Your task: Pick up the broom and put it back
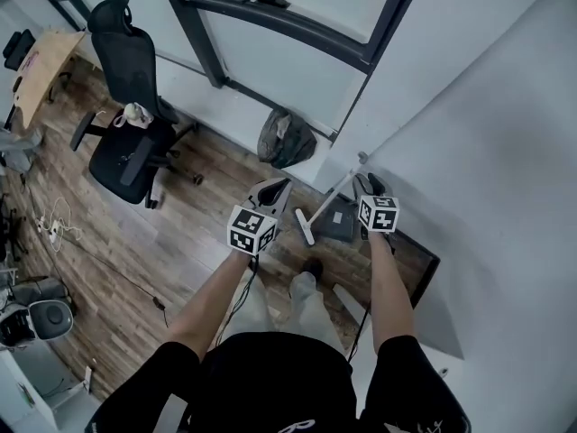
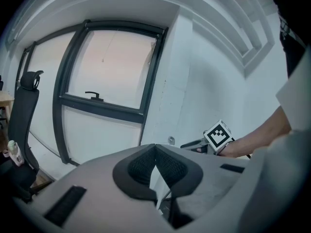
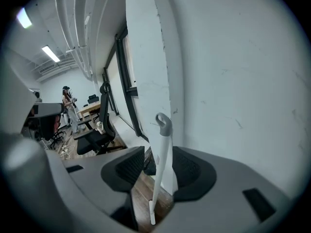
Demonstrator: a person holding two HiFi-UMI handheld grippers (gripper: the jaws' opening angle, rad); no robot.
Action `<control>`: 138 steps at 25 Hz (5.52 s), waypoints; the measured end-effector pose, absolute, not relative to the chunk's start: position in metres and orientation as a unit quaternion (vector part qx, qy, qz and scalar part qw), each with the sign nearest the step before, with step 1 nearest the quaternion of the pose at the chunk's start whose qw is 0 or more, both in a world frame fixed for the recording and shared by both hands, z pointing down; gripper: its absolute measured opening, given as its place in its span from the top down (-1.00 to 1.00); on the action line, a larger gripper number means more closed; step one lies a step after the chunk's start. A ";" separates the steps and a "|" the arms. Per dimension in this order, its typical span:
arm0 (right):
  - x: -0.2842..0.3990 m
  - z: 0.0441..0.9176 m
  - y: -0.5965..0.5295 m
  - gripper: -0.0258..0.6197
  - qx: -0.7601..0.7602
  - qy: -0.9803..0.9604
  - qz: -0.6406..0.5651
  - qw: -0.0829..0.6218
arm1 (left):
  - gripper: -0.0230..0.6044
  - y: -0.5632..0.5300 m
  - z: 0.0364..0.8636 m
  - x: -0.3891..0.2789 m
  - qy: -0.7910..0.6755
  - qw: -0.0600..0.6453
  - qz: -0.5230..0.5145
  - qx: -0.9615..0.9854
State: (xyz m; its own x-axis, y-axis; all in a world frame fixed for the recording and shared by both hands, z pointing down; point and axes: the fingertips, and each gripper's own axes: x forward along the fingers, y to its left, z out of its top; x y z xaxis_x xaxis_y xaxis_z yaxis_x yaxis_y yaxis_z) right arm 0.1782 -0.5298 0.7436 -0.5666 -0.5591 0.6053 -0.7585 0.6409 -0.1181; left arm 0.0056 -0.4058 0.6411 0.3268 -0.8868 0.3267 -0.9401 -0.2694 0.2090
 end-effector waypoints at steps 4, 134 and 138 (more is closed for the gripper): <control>0.172 0.761 -0.540 0.37 0.376 -0.862 0.197 0.276 | 0.86 -0.412 0.650 0.001 -0.576 0.189 0.080 0.792; 0.031 0.470 -0.421 0.57 0.373 -0.905 0.083 0.189 | 0.86 -0.359 0.459 -0.129 -0.606 0.155 0.013 0.780; 0.041 0.471 -0.417 0.56 0.391 -0.897 0.086 0.187 | 0.86 -0.362 0.460 -0.123 -0.590 0.155 0.015 0.792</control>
